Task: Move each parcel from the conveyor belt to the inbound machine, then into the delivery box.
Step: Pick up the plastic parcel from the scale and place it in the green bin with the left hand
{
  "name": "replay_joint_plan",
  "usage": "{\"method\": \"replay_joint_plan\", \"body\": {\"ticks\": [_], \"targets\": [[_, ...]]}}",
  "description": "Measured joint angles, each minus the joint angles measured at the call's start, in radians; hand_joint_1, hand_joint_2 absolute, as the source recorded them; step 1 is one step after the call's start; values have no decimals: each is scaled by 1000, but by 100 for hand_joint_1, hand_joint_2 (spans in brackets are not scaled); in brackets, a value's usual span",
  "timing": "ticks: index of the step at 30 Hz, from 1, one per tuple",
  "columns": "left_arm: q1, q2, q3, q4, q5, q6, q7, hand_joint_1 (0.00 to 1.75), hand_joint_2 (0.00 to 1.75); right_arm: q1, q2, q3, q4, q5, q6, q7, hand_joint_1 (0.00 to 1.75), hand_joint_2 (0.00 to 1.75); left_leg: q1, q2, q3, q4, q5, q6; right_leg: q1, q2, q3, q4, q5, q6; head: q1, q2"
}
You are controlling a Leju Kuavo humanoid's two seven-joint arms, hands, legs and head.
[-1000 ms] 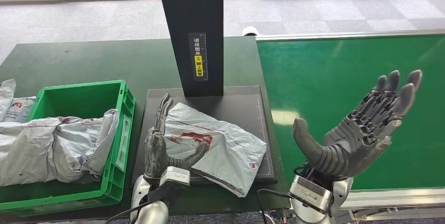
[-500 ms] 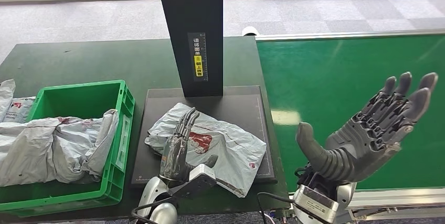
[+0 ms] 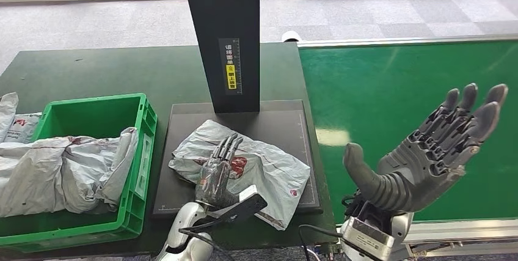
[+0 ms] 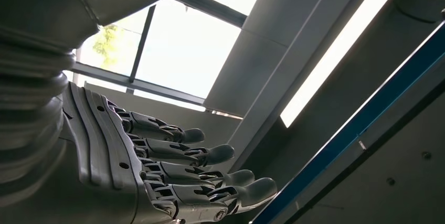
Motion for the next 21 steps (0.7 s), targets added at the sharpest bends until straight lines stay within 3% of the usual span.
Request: {"method": "replay_joint_plan", "body": {"ticks": [1, 2, 6, 12, 21], "targets": [[-12, -2, 0, 29, -21, -9, 23, 172, 175, 0, 0, 3, 0, -1, 0, 0, 0, 175, 0, 0, 0, 0, 0, 0, 0, 0, 0, 0, 0, 0, 0, 0], [-25, -6, 0, 60, -46, -25, 52, 175, 175, -1, 0, 5, 1, -2, 0, 0, 0, 175, 0, 0, 0, 0, 0, 0, 0, 0, 0, 0, 0, 0, 0, 0], [-80, -21, 0, 186, -111, -80, 130, 175, 175, -4, -1, 15, 7, -11, 1, 0, 0, 175, 0, -1, 0, 0, 0, 0, 0, -1, 1, 0, 0, 0, 0, 0], [-150, -42, -14, 309, -62, -109, 134, 175, 175, -7, -1, 22, 20, -17, 1, 0, 0, 175, 0, -4, 1, 0, 0, 0, 0, -4, 4, 0, 0, 0, 0, 0], [-210, -54, -106, 395, 14, -133, 176, 175, 175, -12, -1, 32, 35, -20, 1, 0, 0, 175, 0, -5, 2, 0, -1, 1, 0, -4, 12, 0, -1, 0, 0, 0]]}}
